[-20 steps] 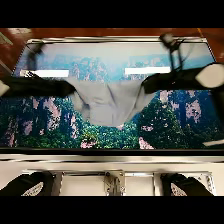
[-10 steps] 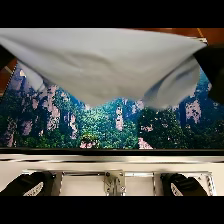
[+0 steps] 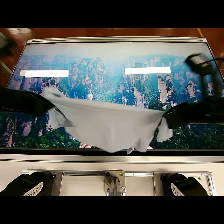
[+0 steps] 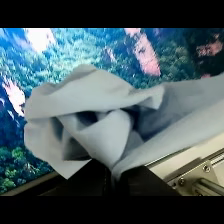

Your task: Fold the shirts.

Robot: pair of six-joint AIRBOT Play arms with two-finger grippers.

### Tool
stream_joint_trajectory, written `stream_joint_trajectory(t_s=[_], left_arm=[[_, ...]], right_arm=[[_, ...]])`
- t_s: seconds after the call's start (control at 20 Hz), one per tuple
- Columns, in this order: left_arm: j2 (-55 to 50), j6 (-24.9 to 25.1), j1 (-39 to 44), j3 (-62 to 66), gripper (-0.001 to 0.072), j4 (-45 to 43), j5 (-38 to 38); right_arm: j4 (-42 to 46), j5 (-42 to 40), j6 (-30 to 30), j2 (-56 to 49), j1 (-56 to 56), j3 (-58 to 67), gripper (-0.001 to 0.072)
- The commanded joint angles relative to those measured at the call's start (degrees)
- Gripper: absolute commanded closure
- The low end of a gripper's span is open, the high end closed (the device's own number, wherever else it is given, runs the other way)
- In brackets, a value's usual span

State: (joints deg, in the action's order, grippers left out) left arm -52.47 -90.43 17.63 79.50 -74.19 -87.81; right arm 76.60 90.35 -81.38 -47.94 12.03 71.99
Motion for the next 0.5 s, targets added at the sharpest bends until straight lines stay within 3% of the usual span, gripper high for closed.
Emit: stream_joint_trajectory(t_s=[0.0,0.25,0.45], left_arm=[[-1.60,-0.94,-0.39,-17.27,0.0657,-0.63,9.70],[-15.78,-0.33,-4.90,-19.52,0.0657,4.24,24.50],[-26.05,-0.04,-8.98,-14.51,0.0656,11.32,34.64]], right_arm=[[0.15,-17.16,-1.01,-5.18,-0.02,-14.16,0.0653],[-2.86,-48.24,-2.12,-22.10,-0.02,-13.73,0.0653],[-4.76,-62.69,-7.39,-32.39,-0.02,-10.45,0.0653]])
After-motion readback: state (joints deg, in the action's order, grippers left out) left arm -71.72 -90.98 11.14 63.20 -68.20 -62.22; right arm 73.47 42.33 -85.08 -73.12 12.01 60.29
